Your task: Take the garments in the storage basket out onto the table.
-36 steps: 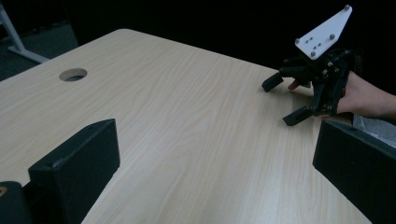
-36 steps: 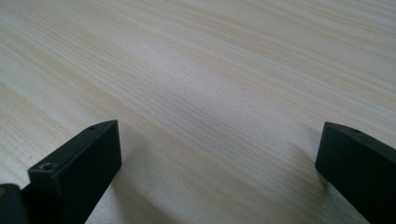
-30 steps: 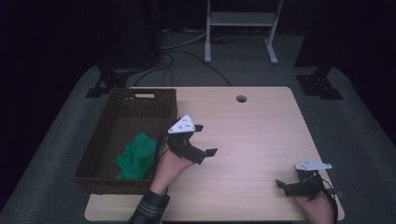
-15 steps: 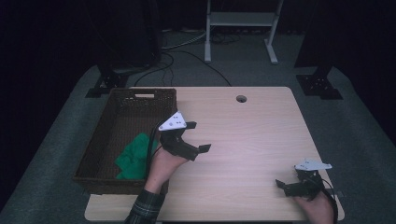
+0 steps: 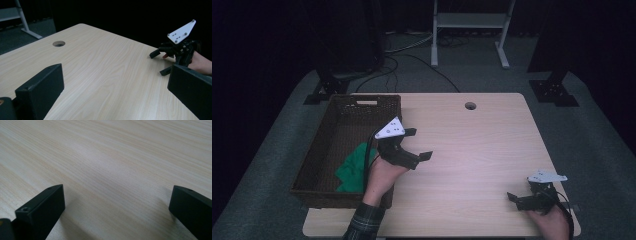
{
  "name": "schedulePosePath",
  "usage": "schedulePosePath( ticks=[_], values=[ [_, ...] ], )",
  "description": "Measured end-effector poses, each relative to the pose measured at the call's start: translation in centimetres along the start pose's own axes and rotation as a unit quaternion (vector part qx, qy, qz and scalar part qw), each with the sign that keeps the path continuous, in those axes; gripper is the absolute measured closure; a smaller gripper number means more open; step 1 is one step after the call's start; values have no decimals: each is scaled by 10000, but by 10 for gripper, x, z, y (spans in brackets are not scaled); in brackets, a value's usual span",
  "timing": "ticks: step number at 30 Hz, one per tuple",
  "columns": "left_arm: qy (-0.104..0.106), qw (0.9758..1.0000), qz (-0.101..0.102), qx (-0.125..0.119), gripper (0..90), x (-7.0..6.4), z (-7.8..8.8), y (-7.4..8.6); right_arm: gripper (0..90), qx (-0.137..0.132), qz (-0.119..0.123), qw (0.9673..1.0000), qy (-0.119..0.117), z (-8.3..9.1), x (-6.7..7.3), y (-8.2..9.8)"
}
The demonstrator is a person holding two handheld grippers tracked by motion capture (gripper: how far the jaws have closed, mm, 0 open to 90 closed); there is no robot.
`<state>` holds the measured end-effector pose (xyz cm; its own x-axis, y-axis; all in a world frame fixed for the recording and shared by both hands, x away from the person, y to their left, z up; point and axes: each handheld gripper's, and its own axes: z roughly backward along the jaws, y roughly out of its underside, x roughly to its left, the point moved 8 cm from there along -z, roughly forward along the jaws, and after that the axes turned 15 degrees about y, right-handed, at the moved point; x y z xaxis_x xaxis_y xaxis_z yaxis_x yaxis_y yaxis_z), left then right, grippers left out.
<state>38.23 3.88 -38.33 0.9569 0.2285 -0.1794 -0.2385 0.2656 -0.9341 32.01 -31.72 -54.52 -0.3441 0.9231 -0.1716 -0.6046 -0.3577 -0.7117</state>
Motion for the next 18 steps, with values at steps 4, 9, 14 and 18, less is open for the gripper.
schedulePosePath(
  ticks=[4, 9, 14, 18],
  values=[
    [-11, 10000, -19, 21, 0, 0, 1, 0, 0, 0, -1, 10000, 0, 0, 0, 0],
    [-48, 10000, 2, 23, 0, 3, 4, 2, 0, 0, 2, 10000, 0, 0, 0, 0],
    [-116, 9999, 64, 38, 0, 9, 9, 5, 0, 6, -13, 10000, -4, 0, 0, 0],
    [-118, 9999, 68, 48, 0, 10, 9, 6, 0, 5, -14, 10000, -4, 0, 0, 0]
  ],
)
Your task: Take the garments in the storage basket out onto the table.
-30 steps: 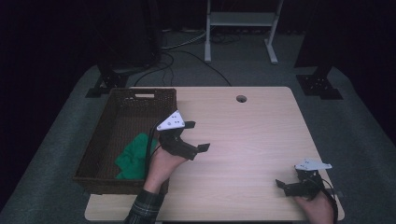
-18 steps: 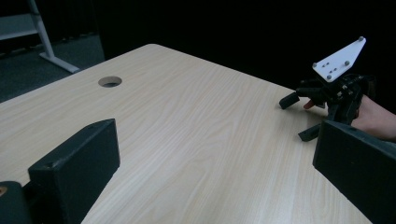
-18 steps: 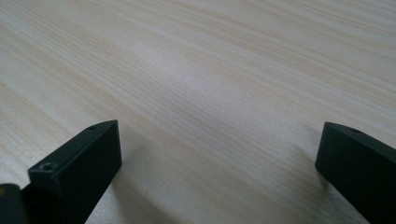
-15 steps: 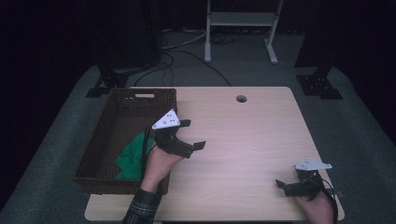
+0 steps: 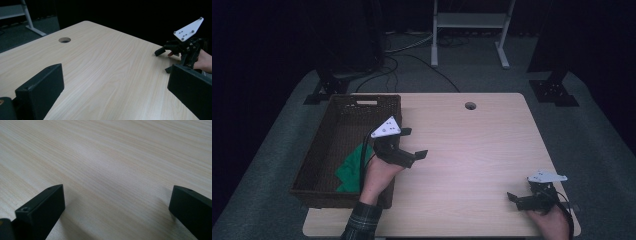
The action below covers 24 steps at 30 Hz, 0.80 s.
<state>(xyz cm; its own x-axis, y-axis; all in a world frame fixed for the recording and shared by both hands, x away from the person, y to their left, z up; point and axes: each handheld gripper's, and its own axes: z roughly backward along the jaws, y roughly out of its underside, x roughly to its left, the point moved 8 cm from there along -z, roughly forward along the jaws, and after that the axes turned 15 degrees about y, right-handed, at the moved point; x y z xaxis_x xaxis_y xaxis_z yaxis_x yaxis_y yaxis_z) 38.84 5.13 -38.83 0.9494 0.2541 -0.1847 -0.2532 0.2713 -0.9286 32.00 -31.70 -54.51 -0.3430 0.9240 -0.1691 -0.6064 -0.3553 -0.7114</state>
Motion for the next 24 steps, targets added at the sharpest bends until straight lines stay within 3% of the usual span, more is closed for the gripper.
schedulePosePath(
  ticks=[24],
  values=[
    [-83, 9999, 117, 51, 0, 13, 7, 11, 0, -2, 8, 10000, 0, 0, 0, 0]
  ],
)
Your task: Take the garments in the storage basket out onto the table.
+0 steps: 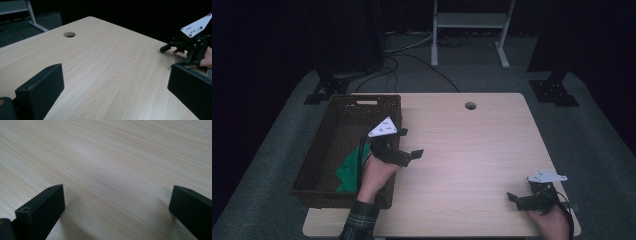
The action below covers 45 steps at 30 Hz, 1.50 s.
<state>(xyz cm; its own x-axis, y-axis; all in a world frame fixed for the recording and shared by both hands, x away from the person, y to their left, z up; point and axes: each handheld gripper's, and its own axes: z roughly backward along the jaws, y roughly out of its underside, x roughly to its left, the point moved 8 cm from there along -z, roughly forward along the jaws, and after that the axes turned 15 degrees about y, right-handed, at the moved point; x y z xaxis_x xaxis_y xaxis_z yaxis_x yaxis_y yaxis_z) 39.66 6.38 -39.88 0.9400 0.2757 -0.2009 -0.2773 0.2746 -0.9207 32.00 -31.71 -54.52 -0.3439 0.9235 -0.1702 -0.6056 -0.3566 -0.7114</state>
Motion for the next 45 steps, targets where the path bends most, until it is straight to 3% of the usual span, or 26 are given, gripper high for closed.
schedulePosePath(
  ticks=[12, 33, 45],
  values=[
    [-72, 9999, 97, -2, 0, 9, 6, 7, 0, 0, -3, 10000, 0, 0, 0, 0],
    [-137, 9999, 104, -3, 0, 11, 12, 7, 0, 0, 1, 10000, 1, 0, 0, 0],
    [-358, 9992, 200, -38, 0, 16, 22, 9, 0, -1, 3, 10000, 0, 0, 0, 0]
  ],
)
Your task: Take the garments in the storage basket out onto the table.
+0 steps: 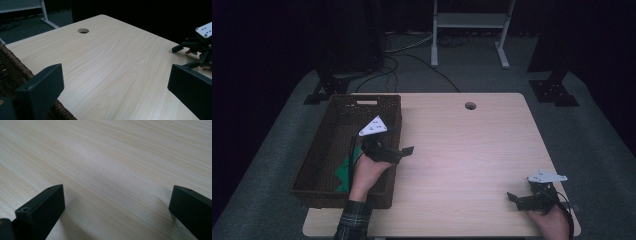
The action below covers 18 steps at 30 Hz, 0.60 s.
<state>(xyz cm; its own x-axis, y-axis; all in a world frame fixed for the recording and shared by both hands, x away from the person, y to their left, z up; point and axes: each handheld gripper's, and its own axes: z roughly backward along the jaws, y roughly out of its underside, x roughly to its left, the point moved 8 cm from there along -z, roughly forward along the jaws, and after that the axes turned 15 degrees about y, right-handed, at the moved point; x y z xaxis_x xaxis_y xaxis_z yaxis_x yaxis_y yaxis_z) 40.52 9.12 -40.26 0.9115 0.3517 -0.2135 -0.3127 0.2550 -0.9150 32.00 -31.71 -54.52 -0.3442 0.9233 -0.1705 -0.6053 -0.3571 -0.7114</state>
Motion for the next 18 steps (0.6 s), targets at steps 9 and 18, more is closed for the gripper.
schedulePosePath(
  ticks=[9, 18],
  values=[
    [-151, 9999, -41, 9, 0, 5, 7, 1, 0, 1, -3, 10000, 0, 0, 0, 0],
    [-190, 9998, -32, -16, 0, 6, 11, 2, 0, 2, -4, 10000, 1, 0, 0, 0]
  ],
)
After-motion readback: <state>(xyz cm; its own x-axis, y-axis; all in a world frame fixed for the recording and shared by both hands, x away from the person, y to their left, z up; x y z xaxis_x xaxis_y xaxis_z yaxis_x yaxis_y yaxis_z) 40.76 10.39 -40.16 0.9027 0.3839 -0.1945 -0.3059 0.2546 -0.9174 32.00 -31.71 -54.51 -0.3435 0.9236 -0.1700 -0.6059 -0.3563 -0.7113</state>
